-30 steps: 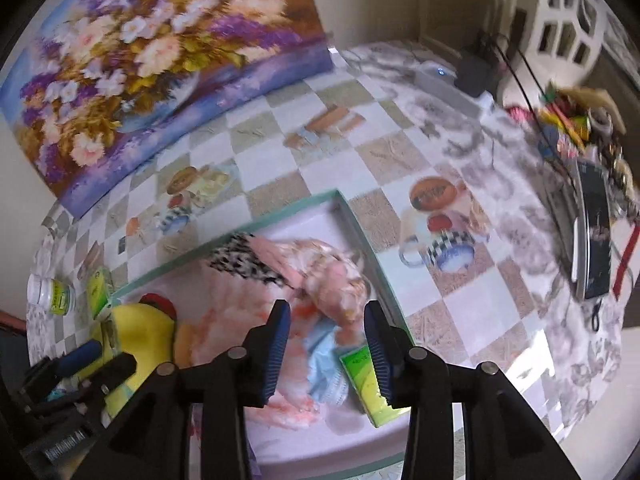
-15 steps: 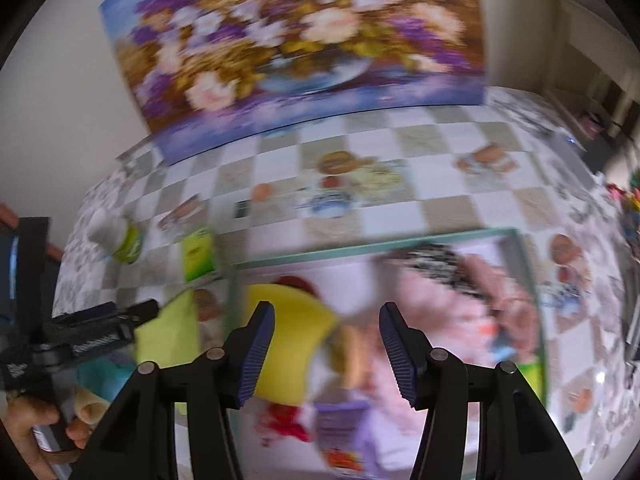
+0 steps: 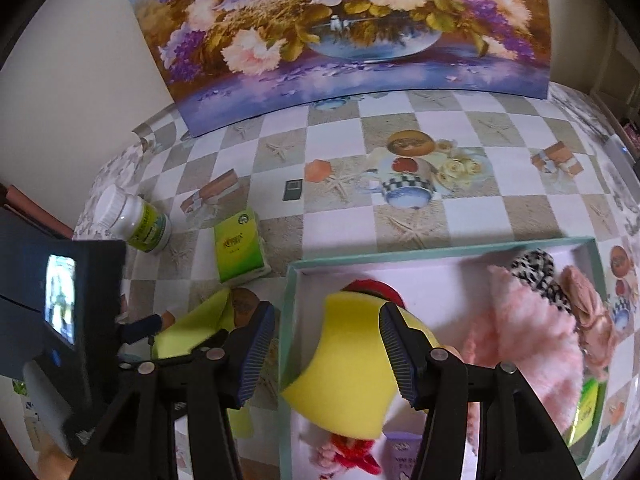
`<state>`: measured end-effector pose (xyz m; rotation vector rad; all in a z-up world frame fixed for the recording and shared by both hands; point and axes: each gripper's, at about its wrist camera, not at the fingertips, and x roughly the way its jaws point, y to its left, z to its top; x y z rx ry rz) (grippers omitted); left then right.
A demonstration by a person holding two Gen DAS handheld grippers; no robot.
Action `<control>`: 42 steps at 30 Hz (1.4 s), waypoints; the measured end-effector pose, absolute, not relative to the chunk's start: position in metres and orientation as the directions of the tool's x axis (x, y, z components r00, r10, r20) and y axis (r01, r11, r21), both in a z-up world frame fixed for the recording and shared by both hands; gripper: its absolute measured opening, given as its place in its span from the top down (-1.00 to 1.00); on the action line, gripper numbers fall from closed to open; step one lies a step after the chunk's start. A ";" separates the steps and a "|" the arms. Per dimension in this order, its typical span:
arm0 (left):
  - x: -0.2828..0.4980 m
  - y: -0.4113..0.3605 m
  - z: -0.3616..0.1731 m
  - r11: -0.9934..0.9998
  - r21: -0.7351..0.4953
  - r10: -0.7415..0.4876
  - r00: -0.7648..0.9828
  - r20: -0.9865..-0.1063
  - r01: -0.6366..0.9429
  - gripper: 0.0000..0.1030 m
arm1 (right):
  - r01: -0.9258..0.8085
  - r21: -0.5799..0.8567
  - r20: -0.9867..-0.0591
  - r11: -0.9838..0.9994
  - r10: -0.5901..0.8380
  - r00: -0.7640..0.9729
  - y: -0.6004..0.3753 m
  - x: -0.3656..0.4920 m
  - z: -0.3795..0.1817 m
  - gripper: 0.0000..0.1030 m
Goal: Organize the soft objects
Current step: 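Grasp the lime-green cloth with the left gripper while the right gripper grasps a green tissue pack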
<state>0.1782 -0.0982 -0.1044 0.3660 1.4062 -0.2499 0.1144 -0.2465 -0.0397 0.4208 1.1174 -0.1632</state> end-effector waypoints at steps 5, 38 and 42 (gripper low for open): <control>0.183 -0.100 -0.110 0.927 0.074 0.011 0.169 -0.986 0.367 -0.33 | 0.309 0.248 -0.890 0.918 0.090 0.447 -0.243 0.127 -0.039 -0.13; 0.230 -0.020 -0.058 0.992 -0.098 -0.119 0.358 -0.926 0.077 0.92 | 0.142 0.203 -0.902 0.969 0.129 0.412 -0.177 0.202 -0.089 -0.20; 0.223 -0.018 -0.060 0.992 -0.103 -0.122 0.353 -0.928 0.074 0.92 | 0.129 0.171 -0.912 0.977 0.108 0.395 -0.169 0.205 -0.097 -0.20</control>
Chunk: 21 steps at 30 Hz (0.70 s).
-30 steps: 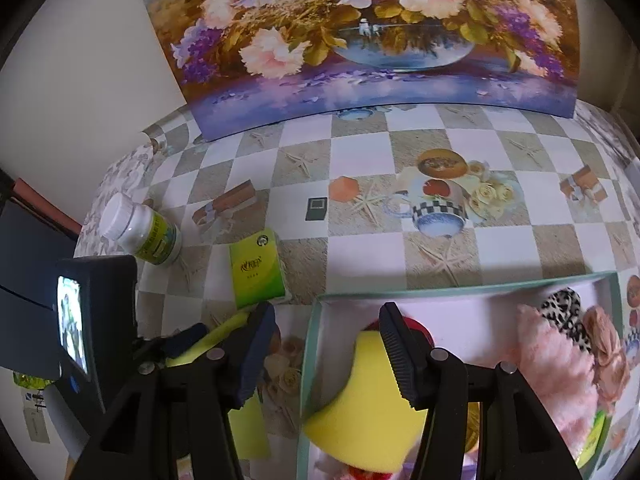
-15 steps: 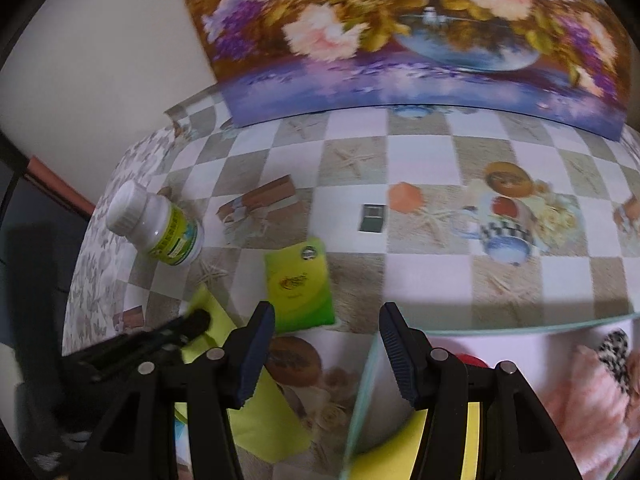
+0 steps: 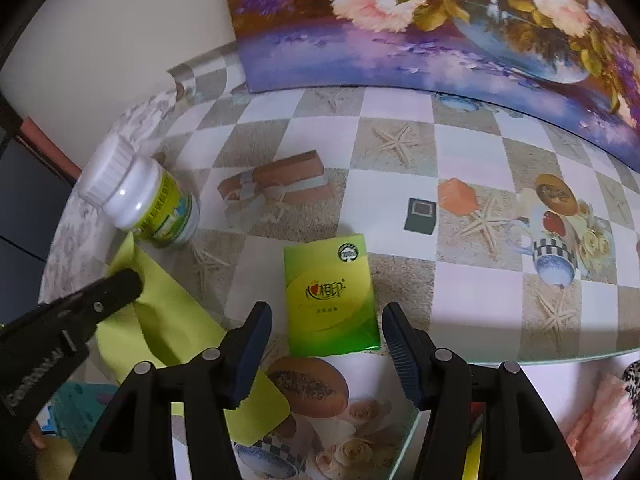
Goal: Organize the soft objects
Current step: 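Grasp the lime-green cloth with the left gripper while the right gripper grasps a green tissue pack, then lift the lime-green cloth with the left gripper while the right gripper lifts the tissue pack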
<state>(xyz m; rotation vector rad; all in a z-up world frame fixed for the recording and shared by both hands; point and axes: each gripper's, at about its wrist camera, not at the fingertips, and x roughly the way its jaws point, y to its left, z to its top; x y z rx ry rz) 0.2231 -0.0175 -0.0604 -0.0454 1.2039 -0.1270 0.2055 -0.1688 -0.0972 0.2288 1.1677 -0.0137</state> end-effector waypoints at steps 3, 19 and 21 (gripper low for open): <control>0.225 -0.019 -0.061 0.992 -0.105 -0.123 0.350 -0.929 0.071 0.92 | 0.126 0.144 -0.918 0.982 0.084 0.388 -0.164 0.206 -0.102 -0.20; 0.219 -0.019 -0.039 0.991 -0.107 -0.128 0.389 -0.912 0.076 0.92 | 0.138 0.162 -0.902 0.977 0.090 0.423 -0.169 0.186 -0.078 0.03; 0.215 -0.020 -0.029 0.991 -0.102 -0.129 0.410 -0.903 0.087 0.92 | 0.144 0.164 -0.898 0.976 0.088 0.431 -0.171 0.180 -0.069 0.03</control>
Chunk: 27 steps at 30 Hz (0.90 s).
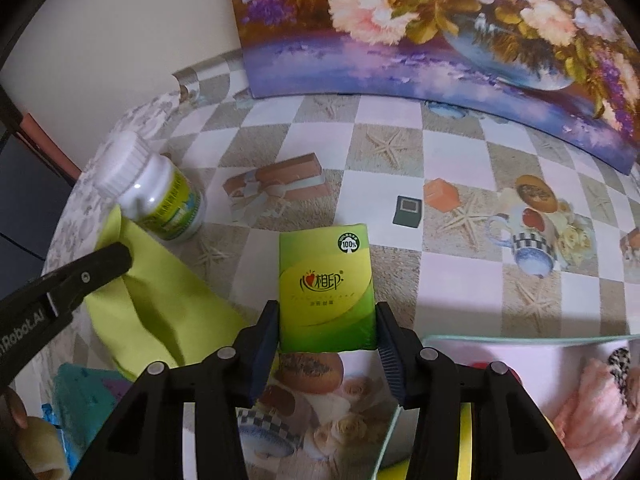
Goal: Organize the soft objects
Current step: 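Lift the lime-green cloth with the left gripper while the right gripper lifts the tissue pack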
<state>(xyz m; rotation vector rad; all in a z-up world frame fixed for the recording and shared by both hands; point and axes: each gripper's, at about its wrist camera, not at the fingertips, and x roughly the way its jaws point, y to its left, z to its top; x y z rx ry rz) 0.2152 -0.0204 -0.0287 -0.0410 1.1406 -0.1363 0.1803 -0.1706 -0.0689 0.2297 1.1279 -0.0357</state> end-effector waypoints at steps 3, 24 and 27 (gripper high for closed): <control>0.208 -0.022 -0.011 0.990 -0.094 -0.132 0.445 -0.886 0.106 0.92 | 0.150 0.173 -0.889 0.973 0.089 0.449 -0.175 0.169 -0.054 0.03; 0.148 -0.055 0.080 0.974 -0.035 -0.170 0.627 -0.761 0.223 0.92 | 0.299 0.259 -0.828 0.918 0.052 0.559 -0.240 0.072 0.014 0.04; 0.137 -0.061 0.091 0.971 -0.028 -0.181 0.647 -0.741 0.239 0.92 | 0.317 0.269 -0.818 0.909 0.042 0.574 -0.251 0.056 0.021 0.04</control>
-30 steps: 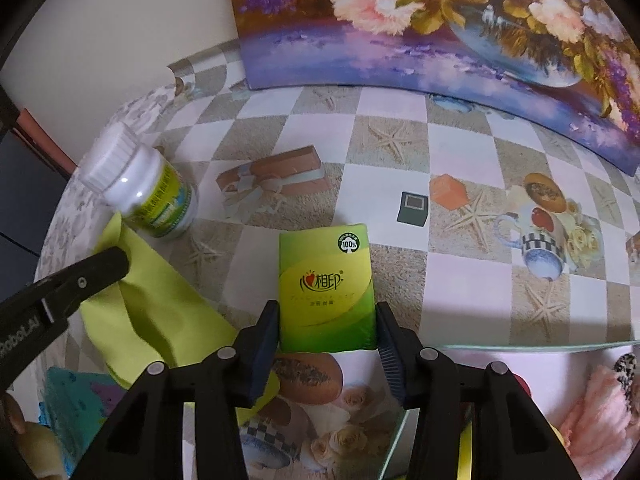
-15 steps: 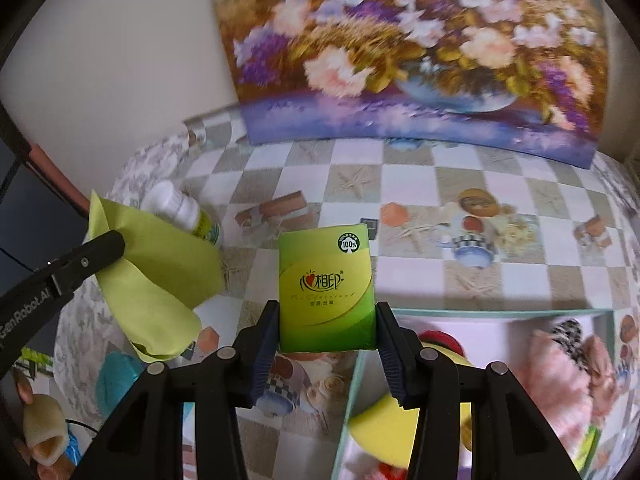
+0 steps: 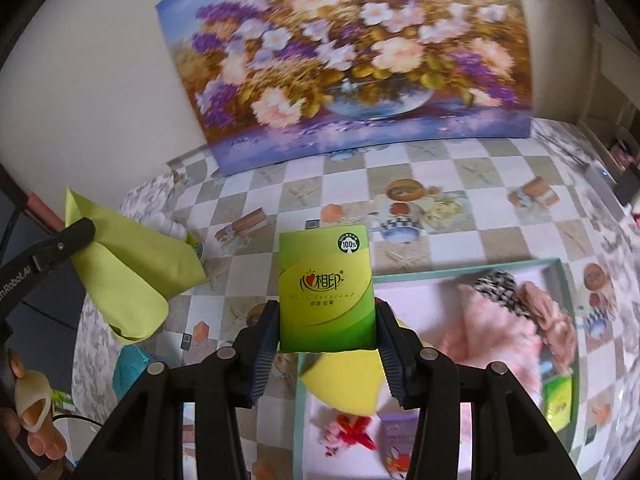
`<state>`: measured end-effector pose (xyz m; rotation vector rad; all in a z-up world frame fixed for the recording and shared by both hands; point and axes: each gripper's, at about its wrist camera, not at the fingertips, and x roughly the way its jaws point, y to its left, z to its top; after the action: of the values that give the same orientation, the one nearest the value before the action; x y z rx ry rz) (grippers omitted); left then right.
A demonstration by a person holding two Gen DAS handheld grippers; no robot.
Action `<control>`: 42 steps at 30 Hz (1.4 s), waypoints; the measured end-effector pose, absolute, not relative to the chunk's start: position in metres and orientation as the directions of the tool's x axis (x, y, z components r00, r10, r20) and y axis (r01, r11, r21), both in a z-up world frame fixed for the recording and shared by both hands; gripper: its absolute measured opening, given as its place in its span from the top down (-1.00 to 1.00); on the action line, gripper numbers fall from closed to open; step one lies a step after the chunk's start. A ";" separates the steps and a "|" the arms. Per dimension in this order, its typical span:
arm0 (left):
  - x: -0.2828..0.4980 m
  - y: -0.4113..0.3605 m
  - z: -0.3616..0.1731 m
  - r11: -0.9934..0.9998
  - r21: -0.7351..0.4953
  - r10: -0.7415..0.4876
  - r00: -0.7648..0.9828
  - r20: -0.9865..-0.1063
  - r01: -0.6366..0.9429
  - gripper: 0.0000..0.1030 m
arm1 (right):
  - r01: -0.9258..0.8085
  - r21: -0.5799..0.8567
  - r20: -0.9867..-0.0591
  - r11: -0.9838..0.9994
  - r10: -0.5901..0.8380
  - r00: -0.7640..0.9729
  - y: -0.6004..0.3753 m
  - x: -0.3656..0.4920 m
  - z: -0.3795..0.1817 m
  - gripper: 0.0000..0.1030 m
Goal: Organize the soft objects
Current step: 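Lift the lime-green cloth with the left gripper while the right gripper lifts the tissue pack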
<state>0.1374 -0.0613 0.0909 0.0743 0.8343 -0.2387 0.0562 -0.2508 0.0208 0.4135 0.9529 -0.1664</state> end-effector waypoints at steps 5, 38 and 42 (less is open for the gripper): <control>0.121 -0.071 0.095 0.963 -0.046 -0.212 0.645 -0.734 0.264 0.92 | 0.361 0.261 -0.815 0.895 0.003 0.580 -0.271 0.030 0.029 0.04; 0.011 -0.194 0.086 0.780 -0.062 -0.440 0.476 -0.762 0.623 0.92 | 0.584 0.326 -0.791 0.743 -0.124 0.599 -0.379 -0.087 0.037 0.04; 0.003 -0.202 0.074 0.767 -0.044 -0.424 0.454 -0.783 0.640 0.92 | 0.574 0.313 -0.799 0.757 -0.117 0.590 -0.372 -0.087 0.034 0.03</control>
<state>0.0030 -0.2018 0.0740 0.2744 0.8789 -0.6670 -0.0869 -0.3719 0.0337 0.5961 0.8532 -0.4307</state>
